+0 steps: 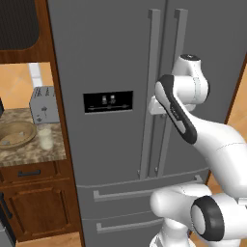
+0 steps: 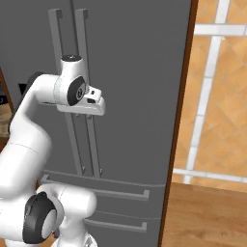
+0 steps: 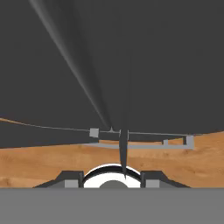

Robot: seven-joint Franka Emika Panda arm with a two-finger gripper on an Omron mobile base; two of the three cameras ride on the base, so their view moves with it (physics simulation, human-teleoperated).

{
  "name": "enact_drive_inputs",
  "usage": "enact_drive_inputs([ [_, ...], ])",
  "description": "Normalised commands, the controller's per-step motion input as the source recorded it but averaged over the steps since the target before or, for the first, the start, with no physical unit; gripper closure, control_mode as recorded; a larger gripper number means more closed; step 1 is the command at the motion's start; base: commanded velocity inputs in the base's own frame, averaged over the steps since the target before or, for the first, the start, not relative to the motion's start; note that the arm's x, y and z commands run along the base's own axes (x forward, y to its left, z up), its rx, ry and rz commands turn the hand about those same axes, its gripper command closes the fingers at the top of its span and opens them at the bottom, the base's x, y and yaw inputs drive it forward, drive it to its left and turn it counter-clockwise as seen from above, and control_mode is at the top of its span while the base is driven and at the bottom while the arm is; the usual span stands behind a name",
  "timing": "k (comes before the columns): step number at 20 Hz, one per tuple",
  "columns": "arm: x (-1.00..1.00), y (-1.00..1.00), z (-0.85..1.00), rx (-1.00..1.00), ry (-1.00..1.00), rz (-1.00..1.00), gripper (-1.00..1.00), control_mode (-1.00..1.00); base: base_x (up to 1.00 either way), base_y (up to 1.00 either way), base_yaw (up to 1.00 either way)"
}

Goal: Grab a lemon wedge from the fridge and one ice cube from the ice bowl, and put them in the glass of lemonade.

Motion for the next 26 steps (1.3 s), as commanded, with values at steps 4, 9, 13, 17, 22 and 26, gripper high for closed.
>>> enact_drive_inputs([
  [4, -0.07, 0.00, -0.01, 0.00, 0.01, 0.00, -1.00, -1.00, 0.00, 0.00, 0.00],
  [9, -0.74, -0.05, -0.07, 0.04, -0.13, 0.00, -1.00, -1.00, 0.00, 0.00, 0.00],
  [13, -0.98, -0.08, 0.00, 0.00, -0.14, 0.00, -1.00, -1.00, 0.00, 0.00, 0.00],
  [17, -0.88, -0.11, 0.00, 0.00, -0.07, -0.01, -1.00, -1.00, 0.00, 0.00, 0.00],
  [22, -0.43, 0.00, 0.00, -0.01, 0.02, -0.06, -1.00, -1.00, 0.00, 0.00, 0.00],
  [26, -0.11, 0.00, -0.06, -0.01, 0.16, -0.18, -1.00, -1.00, 0.00, 0.00, 0.00],
])
